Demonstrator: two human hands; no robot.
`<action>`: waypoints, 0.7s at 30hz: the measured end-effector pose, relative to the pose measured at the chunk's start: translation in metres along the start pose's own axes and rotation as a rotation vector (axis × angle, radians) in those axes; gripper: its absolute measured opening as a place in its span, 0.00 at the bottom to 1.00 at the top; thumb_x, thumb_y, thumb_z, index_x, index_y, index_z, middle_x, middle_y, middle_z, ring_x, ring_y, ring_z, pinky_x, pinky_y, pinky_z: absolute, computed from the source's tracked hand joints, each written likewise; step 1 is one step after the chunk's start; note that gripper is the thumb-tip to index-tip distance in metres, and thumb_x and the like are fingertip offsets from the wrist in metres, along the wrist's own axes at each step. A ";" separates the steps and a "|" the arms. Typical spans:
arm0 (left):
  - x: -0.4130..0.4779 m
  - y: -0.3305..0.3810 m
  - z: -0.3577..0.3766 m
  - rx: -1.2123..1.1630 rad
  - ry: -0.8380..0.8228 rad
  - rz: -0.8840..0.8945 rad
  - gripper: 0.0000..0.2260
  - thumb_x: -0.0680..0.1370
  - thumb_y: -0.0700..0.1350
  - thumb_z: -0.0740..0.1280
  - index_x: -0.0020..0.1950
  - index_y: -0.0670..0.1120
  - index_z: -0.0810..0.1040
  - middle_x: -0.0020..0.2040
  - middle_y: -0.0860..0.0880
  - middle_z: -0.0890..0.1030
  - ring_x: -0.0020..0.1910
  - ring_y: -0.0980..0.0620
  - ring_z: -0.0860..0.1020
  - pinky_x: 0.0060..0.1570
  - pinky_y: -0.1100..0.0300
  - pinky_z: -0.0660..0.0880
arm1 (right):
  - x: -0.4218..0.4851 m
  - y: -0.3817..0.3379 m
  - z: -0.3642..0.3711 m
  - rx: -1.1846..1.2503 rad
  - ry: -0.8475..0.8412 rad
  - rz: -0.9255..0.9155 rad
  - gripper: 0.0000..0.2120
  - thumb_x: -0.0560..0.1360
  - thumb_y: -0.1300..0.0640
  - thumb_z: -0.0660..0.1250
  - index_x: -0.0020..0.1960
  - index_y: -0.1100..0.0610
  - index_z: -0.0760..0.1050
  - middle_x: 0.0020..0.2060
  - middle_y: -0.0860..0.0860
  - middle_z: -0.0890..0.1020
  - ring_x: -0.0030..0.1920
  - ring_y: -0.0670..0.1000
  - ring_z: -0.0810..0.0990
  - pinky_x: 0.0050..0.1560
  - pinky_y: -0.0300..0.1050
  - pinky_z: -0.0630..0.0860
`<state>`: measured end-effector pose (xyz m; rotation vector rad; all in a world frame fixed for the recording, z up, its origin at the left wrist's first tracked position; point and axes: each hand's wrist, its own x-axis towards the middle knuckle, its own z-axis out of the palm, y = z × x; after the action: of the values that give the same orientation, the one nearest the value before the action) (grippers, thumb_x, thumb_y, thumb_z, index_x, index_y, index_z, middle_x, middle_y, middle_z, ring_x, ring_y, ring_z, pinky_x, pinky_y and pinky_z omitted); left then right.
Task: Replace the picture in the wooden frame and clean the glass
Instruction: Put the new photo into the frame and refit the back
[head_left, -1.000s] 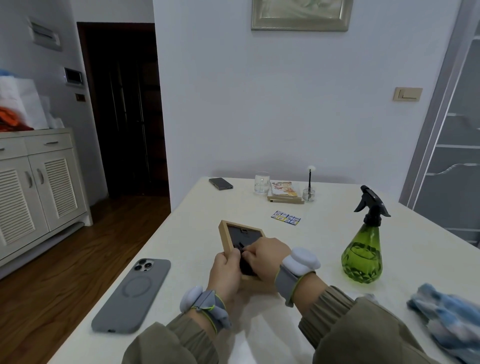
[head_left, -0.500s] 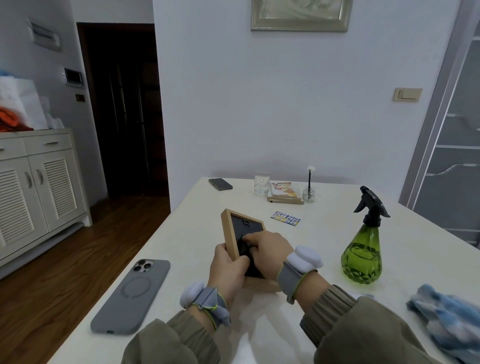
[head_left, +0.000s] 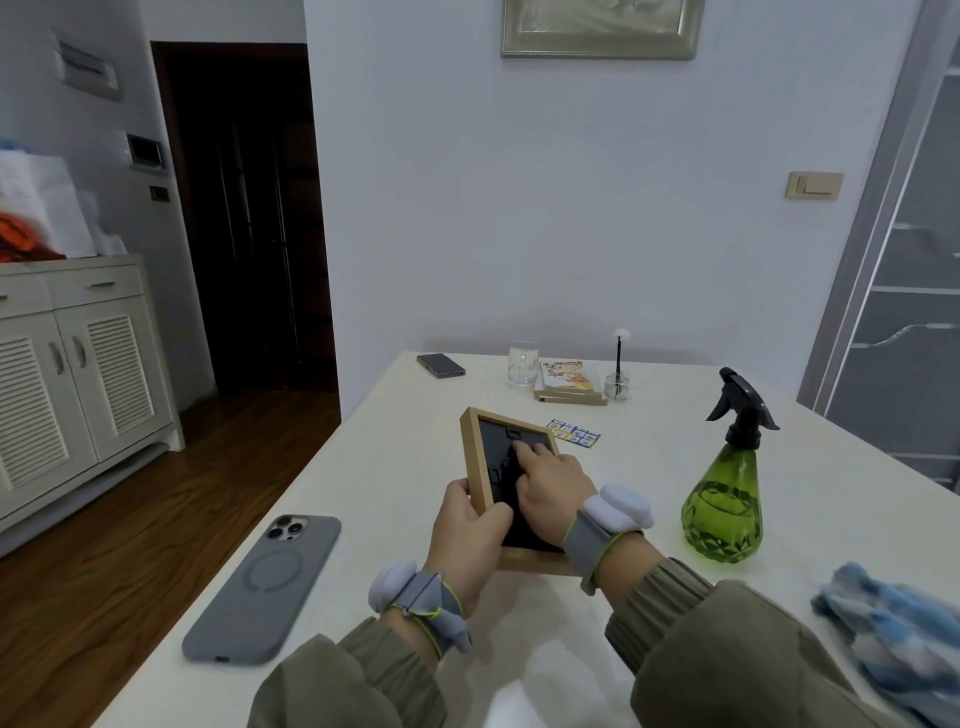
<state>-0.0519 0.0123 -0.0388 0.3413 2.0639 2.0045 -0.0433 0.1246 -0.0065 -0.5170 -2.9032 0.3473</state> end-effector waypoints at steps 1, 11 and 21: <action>0.000 0.000 0.001 -0.003 0.002 -0.005 0.11 0.63 0.46 0.62 0.46 0.52 0.71 0.45 0.41 0.80 0.47 0.40 0.79 0.54 0.42 0.77 | -0.001 -0.001 0.001 -0.009 0.011 0.011 0.24 0.79 0.57 0.51 0.76 0.53 0.55 0.69 0.55 0.68 0.66 0.63 0.67 0.63 0.55 0.70; -0.004 0.009 -0.003 0.071 -0.075 -0.001 0.25 0.62 0.42 0.65 0.59 0.47 0.68 0.46 0.46 0.80 0.47 0.46 0.80 0.54 0.47 0.79 | -0.003 0.000 0.004 0.034 -0.001 -0.016 0.23 0.81 0.56 0.50 0.76 0.53 0.54 0.71 0.53 0.66 0.68 0.63 0.65 0.65 0.56 0.69; -0.008 0.012 -0.002 0.160 0.018 0.045 0.20 0.72 0.38 0.66 0.62 0.46 0.65 0.46 0.48 0.79 0.46 0.47 0.79 0.50 0.51 0.79 | -0.006 -0.005 0.009 0.215 0.066 -0.030 0.23 0.81 0.55 0.53 0.76 0.54 0.57 0.75 0.55 0.59 0.73 0.57 0.63 0.68 0.48 0.66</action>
<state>-0.0452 0.0082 -0.0270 0.4050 2.2530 1.8779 -0.0412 0.1165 -0.0145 -0.4413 -2.7627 0.6176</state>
